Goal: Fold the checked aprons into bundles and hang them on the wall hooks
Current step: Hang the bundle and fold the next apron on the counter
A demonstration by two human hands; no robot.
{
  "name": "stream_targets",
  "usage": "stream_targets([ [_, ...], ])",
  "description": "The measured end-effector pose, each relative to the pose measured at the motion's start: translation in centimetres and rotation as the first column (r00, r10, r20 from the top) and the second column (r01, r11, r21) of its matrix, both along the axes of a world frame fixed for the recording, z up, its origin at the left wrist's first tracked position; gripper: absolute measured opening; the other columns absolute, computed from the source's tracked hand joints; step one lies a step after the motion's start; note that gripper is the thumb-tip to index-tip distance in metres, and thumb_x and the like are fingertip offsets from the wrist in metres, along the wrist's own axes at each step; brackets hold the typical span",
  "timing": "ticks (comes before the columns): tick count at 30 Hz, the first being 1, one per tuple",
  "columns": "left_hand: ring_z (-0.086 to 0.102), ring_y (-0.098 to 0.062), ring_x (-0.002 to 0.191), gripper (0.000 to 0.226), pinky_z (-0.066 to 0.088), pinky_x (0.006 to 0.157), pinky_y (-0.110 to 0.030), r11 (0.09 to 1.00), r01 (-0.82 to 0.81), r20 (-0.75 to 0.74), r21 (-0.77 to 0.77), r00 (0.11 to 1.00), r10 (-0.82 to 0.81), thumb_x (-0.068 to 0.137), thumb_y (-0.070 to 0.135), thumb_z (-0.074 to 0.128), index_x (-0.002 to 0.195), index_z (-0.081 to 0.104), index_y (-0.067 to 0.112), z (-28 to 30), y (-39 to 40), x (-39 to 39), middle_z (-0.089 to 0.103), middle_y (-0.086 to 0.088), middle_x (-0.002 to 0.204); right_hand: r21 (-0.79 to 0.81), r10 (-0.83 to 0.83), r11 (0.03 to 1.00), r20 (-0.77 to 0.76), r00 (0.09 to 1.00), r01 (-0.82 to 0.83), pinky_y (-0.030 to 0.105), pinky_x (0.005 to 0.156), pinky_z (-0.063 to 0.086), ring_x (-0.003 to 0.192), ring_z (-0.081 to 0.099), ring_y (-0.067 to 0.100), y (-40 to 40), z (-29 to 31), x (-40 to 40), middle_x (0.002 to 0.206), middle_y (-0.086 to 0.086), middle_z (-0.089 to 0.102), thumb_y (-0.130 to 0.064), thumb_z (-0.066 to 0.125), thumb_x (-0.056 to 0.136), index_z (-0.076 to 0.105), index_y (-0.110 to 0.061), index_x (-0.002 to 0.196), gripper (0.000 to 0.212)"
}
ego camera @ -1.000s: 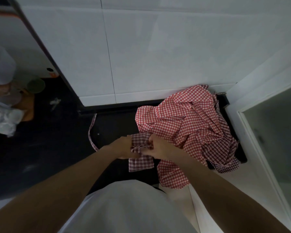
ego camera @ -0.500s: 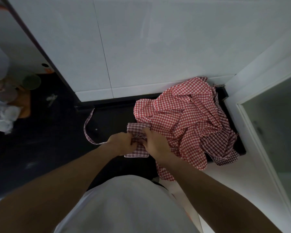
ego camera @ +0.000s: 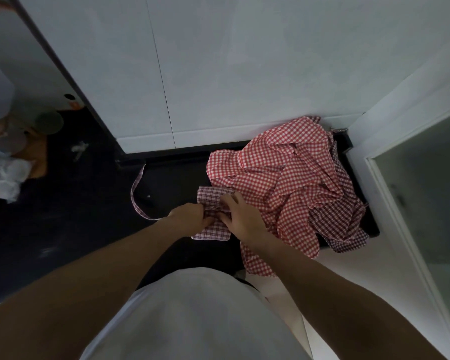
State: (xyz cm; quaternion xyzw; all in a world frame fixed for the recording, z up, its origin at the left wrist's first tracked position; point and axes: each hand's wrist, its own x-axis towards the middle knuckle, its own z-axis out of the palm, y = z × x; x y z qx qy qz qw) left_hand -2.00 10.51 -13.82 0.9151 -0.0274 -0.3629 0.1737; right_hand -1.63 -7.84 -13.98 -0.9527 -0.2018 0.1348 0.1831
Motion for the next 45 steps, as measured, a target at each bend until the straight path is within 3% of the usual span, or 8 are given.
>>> stream_targets([
  [7,0.063,-0.021,0.089,0.045,0.056,0.087,-0.037,0.998,-0.059,-0.029,0.026,0.998,0.060,0.097,0.049,0.053,0.115,0.060,0.008,-0.1,-0.7,0.5,0.060,-0.005,0.098,0.004,0.017,1.000,-0.021,1.000,-0.017,0.025,0.068,0.034,0.077,0.047,0.011,-0.2,0.4,0.4,0.111,0.005,0.058,-0.032,0.064,0.095,0.061,-0.013,0.103,0.021],
  [18,0.059,-0.020,0.085,0.047,0.054,0.083,-0.034,0.991,-0.121,-0.004,0.058,0.993,0.121,0.099,0.052,0.046,0.116,0.057,0.009,-0.5,-1.5,0.0,0.054,-0.003,0.093,-0.102,-0.156,0.981,0.105,0.982,0.167,0.030,0.065,0.048,0.078,0.063,0.018,-0.1,-0.6,-1.5,0.096,0.002,0.065,-0.047,0.057,0.097,0.068,-0.015,0.098,0.034],
  [22,0.061,-0.020,0.088,0.055,0.055,0.086,-0.039,0.995,-0.017,0.056,0.097,0.998,0.012,0.097,0.063,0.038,0.109,0.062,0.015,-0.3,-0.8,-0.4,0.055,0.001,0.090,-0.142,-0.171,0.977,-0.069,0.983,0.161,0.028,0.070,0.047,0.082,0.065,0.017,-0.1,0.1,-0.3,0.091,0.001,0.069,-0.050,0.059,0.095,0.064,-0.016,0.099,0.034],
  [26,0.058,-0.015,0.075,0.051,0.055,0.076,-0.036,0.999,-0.036,0.083,0.035,0.996,0.033,0.092,0.067,0.047,0.085,0.057,0.018,0.0,0.7,-0.7,0.056,0.002,0.080,0.141,-0.256,0.927,-0.441,0.860,0.348,0.029,0.087,0.051,0.095,0.064,0.016,-2.5,-0.4,-0.1,0.103,-0.001,0.067,-0.037,0.075,0.087,0.060,-0.015,0.106,0.033],
  [29,0.057,-0.012,0.067,0.057,0.048,0.061,-0.030,0.997,-0.076,0.087,0.002,0.993,0.075,0.082,0.073,0.057,0.078,0.059,0.016,-0.5,1.5,-1.3,0.058,0.001,0.075,0.171,-0.290,0.892,-0.496,0.819,0.419,0.033,0.085,0.053,0.078,0.064,0.011,-4.1,-1.6,-0.9,0.078,-0.009,0.068,-0.035,0.077,0.086,0.068,-0.020,0.078,0.019],
  [36,0.057,-0.013,0.066,0.050,0.047,0.059,-0.028,0.979,-0.192,0.109,-0.063,0.974,0.198,0.078,0.065,0.068,0.078,0.059,0.016,-0.1,2.2,-1.8,0.060,0.000,0.075,0.230,-0.460,0.658,-0.630,0.626,0.717,0.032,0.078,0.052,0.064,0.060,0.010,-4.2,-1.1,-0.9,0.050,-0.016,0.060,-0.022,0.080,0.084,0.059,-0.020,0.050,0.039],
  [42,0.058,-0.013,0.069,0.046,0.053,0.066,-0.032,0.977,-0.215,0.178,-0.006,0.961,0.212,0.082,0.064,0.065,0.076,0.058,0.019,0.5,2.5,-1.8,0.058,0.002,0.074,0.181,-0.516,0.577,-0.675,0.527,0.797,0.042,0.097,0.054,0.090,0.070,0.023,-4.1,-0.3,0.0,0.088,0.004,0.075,-0.027,0.085,0.078,0.072,-0.009,0.074,0.022],
  [45,0.059,-0.014,0.070,0.047,0.054,0.066,-0.034,0.975,-0.222,0.180,0.017,0.960,0.216,0.082,0.064,0.065,0.074,0.056,0.019,1.0,2.2,-1.6,0.059,0.001,0.075,0.183,-0.523,0.540,-0.692,0.498,0.821,0.036,0.093,0.052,0.091,0.065,0.020,-3.7,-0.3,0.0,0.112,0.003,0.073,-0.047,0.091,0.055,0.073,-0.009,0.103,0.063],
])
